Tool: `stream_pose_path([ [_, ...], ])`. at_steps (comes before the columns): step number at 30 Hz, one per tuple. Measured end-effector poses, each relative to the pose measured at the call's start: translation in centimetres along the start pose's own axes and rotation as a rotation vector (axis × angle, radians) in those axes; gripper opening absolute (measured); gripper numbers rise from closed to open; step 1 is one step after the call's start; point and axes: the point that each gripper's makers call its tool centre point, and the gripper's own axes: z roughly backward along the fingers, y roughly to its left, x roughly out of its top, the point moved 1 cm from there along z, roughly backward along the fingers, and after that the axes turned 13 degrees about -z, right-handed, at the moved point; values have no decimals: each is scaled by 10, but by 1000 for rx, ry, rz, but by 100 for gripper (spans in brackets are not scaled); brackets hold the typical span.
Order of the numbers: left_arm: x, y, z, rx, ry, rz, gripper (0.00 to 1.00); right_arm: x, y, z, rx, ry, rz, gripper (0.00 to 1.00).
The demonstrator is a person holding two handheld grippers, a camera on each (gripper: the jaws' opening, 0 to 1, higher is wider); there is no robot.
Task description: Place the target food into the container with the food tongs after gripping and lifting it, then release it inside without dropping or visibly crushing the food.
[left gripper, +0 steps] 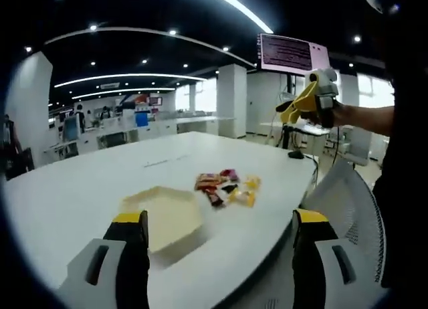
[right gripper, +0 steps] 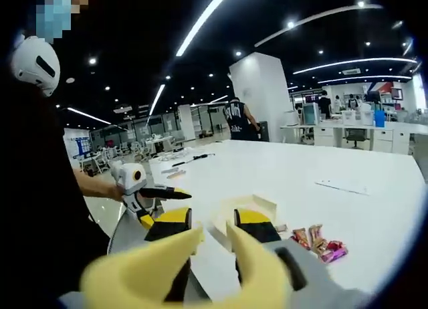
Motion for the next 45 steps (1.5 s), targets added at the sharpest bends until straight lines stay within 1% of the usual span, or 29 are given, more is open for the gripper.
stream_pose_path([
  [1, -3, 2, 0, 11, 16, -33, 85, -3, -3, 1, -15, 8, 3, 24],
  [2, -4, 5, 1, 24, 13, -58, 86, -4, -3, 1, -17, 10, 2, 24],
  [3, -5, 6, 2, 27, -1, -57, 87, -6, -4, 2, -19, 8, 2, 24],
  [4, -7, 8, 2, 31, 1, -43, 88, -6, -5, 2, -21, 6, -1, 24],
  [5, -12, 13, 4, 45, 9, -8, 89, -8, -7, 1, -26, 8, -7, 24],
  [7, -16, 17, 5, 58, 3, -10, 90, -12, -11, 0, -42, 23, 2, 24],
  [8, -20, 16, 4, 61, 16, -16, 91, -15, -13, -2, -50, 34, 8, 24],
  [11, -29, 11, 2, 39, 50, -89, 92, -19, -19, -4, -62, 49, 15, 24],
  [12, -31, 9, 1, 36, 61, -89, 93, -22, -22, -5, -74, 62, 28, 24],
  [13, -30, 10, 1, 36, 57, -82, 94, -24, -24, -7, -76, 70, 32, 24],
  [14, -29, 11, 1, 37, 51, -75, 95, -25, -25, -8, -79, 77, 39, 24],
  [15, -29, 13, 2, 45, 37, -64, 96, -30, -33, -10, -86, 86, 46, 25],
  [16, -29, 14, 2, 49, 35, -61, 96, -32, -35, -12, -87, 94, 51, 25],
  [17, -30, 17, 3, 60, 35, -42, 97, -33, -37, -11, -94, 100, 63, 25],
  [19, -29, 19, 4, 72, 23, -28, 97, -36, -39, -13, -92, 113, 59, 25],
  [22, -32, 16, 3, 58, 45, -40, 94, -40, -45, -16, -98, 125, 63, 26],
  [24, -37, 12, 2, 35, 81, -43, 90, -44, -51, -18, -109, 134, 64, 26],
  [25, -36, 12, 2, 36, 75, -42, 89, -46, -54, -19, -115, 144, 66, 26],
  [27, -34, 14, 2, 42, 56, -34, 92, -53, -64, -21, -152, 168, 70, 26],
  [30, -36, 14, 2, 45, 64, -42, 92, -67, -83, -26, -227, 215, 56, 26],
  [32, -35, 15, 2, 49, 60, -48, 93, -75, -91, -30, -269, 250, 69, 26],
  [35, -34, 16, 3, 55, 52, -40, 93, -87, -101, -42, -305, 263, 36, 26],
  [36, -34, 16, 3, 59, 54, -39, 93, -90, -104, -44, -322, 272, 24, 26],
  [37, -34, 16, 3, 61, 53, -39, 93, -92, -110, -45, -350, 279, 32, 26],
  [38, -34, 16, 4, 64, 54, -44, 93, -97, -115, -47, -378, 307, 37, 26],
  [39, -35, 17, 4, 65, 60, -49, 93, -98, -119, -48, -401, 318, 47, 26],
  [43, -35, 16, 3, 54, 65, -46, 90, -108, -130, -58, -456, 342, 15, 26],
  [44, -35, 16, 3, 53, 63, -45, 90, -112, -136, -58, -490, 362, 34, 26],
  [45, -32, 15, 4, 49, 43, -36, 90, -115, -140, -58, -513, 377, 30, 26],
])
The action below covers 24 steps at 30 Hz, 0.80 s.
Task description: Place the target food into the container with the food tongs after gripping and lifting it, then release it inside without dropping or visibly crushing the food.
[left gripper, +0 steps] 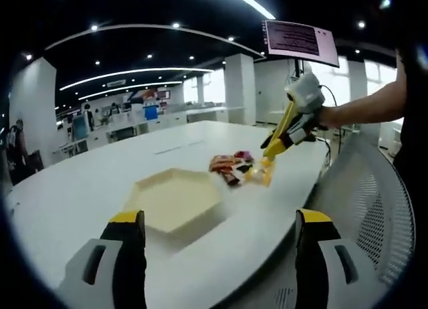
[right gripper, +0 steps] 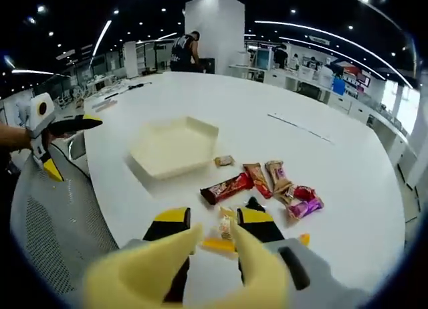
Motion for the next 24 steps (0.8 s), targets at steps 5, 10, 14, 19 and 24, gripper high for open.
stream_pose_path([
  [5, 0, 0, 0, 4, 0, -4, 90, -7, -8, -14, -60, 31, -18, 27],
  [10, 1, -1, 0, 3, 2, 6, 91, -15, -9, -24, -74, 62, -93, 27],
  [14, 2, -1, 1, 2, 1, 3, 91, -20, -14, -31, -102, 72, -114, 27],
  [19, 1, -1, 2, -1, 6, 9, 97, -19, -11, -37, -106, 74, -114, 27],
  [24, 1, -2, 2, -6, 9, 8, 99, -18, -11, -41, -111, 80, -112, 27],
])
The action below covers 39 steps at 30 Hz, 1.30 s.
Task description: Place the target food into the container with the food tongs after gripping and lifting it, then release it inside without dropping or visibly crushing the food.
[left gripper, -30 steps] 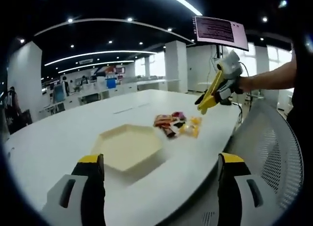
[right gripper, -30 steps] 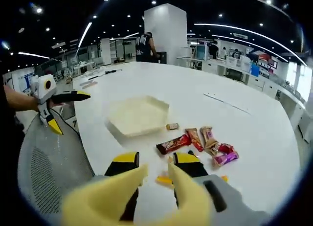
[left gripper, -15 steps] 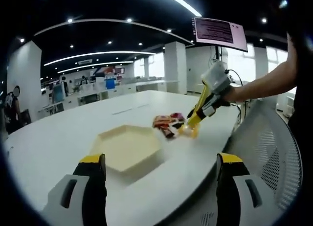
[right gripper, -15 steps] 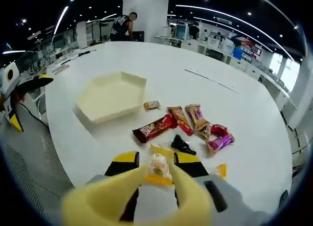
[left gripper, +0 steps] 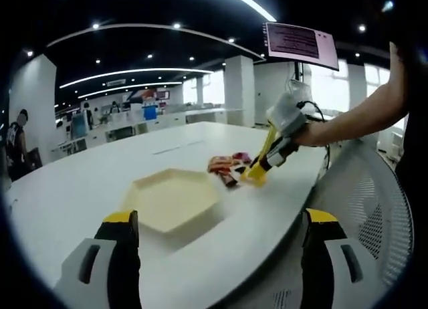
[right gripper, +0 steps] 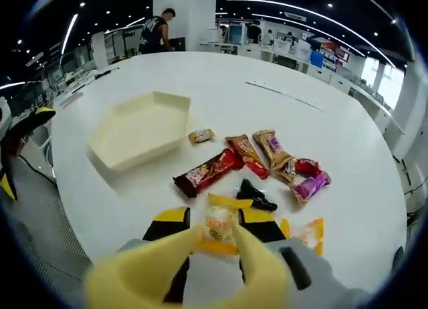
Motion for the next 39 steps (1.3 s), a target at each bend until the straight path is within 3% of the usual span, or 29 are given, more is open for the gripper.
stream_pose_path([
  [22, -2, 2, 1, 13, 16, -9, 99, 5, -1, 2, -9, -15, 14, 19],
  [26, -1, 2, 1, 16, 16, -9, 99, 15, -1, 12, 5, -22, -1, 19],
  [27, -1, 3, 1, 18, 16, -9, 99, 15, 1, 15, 29, 1, -63, 19],
  [28, -1, 3, 1, 20, 13, -7, 99, 22, -2, 19, 25, -17, -86, 19],
  [32, 1, 5, 2, 35, 5, -2, 99, 33, -4, 30, 23, -14, -86, 19],
  [39, 2, 5, 2, 35, 2, -3, 99, 56, 1, 45, 38, -65, -65, 20],
])
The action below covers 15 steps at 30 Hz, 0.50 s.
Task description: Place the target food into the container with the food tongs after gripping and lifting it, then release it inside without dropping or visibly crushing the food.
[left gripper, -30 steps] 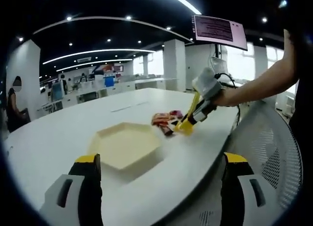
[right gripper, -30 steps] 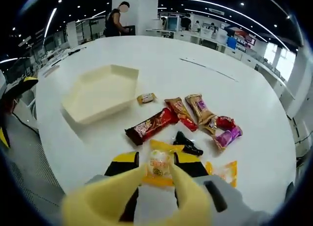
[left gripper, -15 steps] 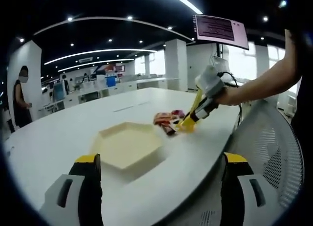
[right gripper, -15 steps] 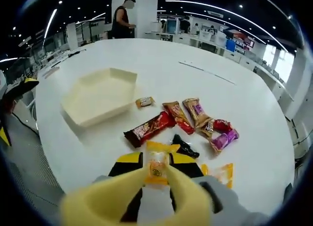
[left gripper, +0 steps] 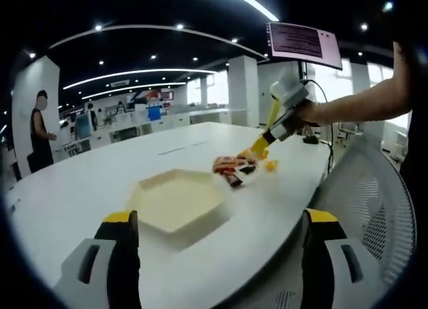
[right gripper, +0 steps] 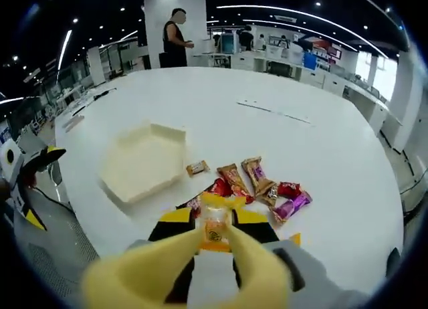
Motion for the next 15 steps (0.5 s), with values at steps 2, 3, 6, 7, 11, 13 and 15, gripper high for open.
stream_pose_path([
  [2, 1, 2, 0, 9, -6, -3, 99, 4, 3, 1, 5, -9, 2, 20],
  [3, 1, 2, 0, 10, -7, -3, 99, 5, 3, 1, 4, -9, 5, 20],
  [6, 1, 2, 0, 12, -3, -3, 99, 16, 10, 5, 16, -26, 19, 20],
  [7, 1, 2, 0, 12, -3, -3, 99, 19, 11, 6, 17, -29, 25, 20],
  [11, 1, 5, 1, 23, -7, -9, 99, 33, 21, 7, 41, -44, 30, 20],
  [13, 1, 6, 1, 31, -12, -12, 99, 37, 26, 6, 48, -49, 36, 20],
  [15, 1, 6, 1, 33, -8, -11, 99, 43, 33, 3, 62, -51, 43, 20],
])
